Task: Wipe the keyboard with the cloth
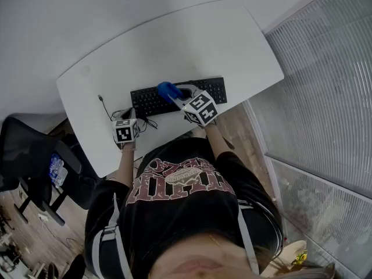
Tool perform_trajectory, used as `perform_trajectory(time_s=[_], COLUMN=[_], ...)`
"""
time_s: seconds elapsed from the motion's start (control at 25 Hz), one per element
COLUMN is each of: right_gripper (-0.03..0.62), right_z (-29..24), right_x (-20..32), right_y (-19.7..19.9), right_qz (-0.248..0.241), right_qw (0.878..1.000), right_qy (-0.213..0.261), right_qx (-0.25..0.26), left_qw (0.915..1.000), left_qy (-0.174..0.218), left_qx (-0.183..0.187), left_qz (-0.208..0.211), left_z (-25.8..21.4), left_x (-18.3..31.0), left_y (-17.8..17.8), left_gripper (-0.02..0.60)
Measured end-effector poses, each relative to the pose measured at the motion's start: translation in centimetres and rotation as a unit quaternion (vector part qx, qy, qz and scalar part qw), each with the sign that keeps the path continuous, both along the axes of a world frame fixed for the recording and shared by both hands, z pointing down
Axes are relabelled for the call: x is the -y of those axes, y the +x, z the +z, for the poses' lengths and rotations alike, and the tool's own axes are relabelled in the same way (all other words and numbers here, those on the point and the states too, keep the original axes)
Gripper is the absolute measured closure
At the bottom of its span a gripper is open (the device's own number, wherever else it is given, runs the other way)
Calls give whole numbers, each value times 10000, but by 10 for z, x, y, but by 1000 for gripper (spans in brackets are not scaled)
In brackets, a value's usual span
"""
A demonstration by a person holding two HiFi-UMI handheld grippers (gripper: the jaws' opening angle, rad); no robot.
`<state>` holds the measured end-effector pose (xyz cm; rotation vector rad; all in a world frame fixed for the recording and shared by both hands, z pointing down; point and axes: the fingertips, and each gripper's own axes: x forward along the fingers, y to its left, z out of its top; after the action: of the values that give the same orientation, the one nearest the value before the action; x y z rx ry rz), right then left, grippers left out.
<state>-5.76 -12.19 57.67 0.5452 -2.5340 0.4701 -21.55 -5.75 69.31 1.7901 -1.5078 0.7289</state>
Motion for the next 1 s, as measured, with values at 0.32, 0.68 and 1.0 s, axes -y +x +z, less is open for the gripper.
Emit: perform_trajectory(time_s=[0.32, 0.68, 1.0], right_gripper=[539, 539, 537], right_z=[12, 68, 76], right_x=[-67, -90, -88], right_y=[-99, -135, -132], right_qz=[-1442, -1957, -1842], right_qw=[9887, 9785, 9809], right_qy=[-368, -449, -417], right_qx=[181, -475, -472], left_qw=[9999, 9999, 9998], left_qy=[19, 49, 60], left_qx=[-99, -159, -164], left_qz=[-45, -6, -1], left_z=[1, 1, 2], left_x=[0, 1, 1], left_y=[0, 0, -1], left_gripper=[545, 545, 545])
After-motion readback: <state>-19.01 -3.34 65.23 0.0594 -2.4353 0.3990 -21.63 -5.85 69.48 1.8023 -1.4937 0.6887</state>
